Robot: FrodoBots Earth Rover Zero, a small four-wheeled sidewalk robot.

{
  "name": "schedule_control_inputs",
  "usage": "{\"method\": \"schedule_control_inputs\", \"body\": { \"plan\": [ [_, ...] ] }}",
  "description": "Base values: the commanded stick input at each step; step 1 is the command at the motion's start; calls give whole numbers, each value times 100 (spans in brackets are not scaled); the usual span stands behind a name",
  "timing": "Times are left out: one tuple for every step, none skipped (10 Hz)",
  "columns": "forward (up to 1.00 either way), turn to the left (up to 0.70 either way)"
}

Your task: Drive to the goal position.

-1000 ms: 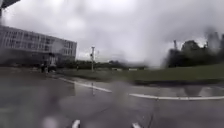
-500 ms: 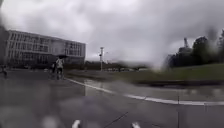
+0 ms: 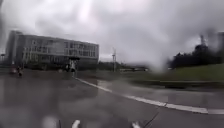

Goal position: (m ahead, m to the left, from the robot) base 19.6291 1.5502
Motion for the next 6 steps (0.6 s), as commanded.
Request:
{"method": "schedule_control_inputs", "body": {
  "plan": [
    [70,35],
    [70,28],
    [70,6],
    [70,0],
    [70,0],
    [70,0]
  ]
}}
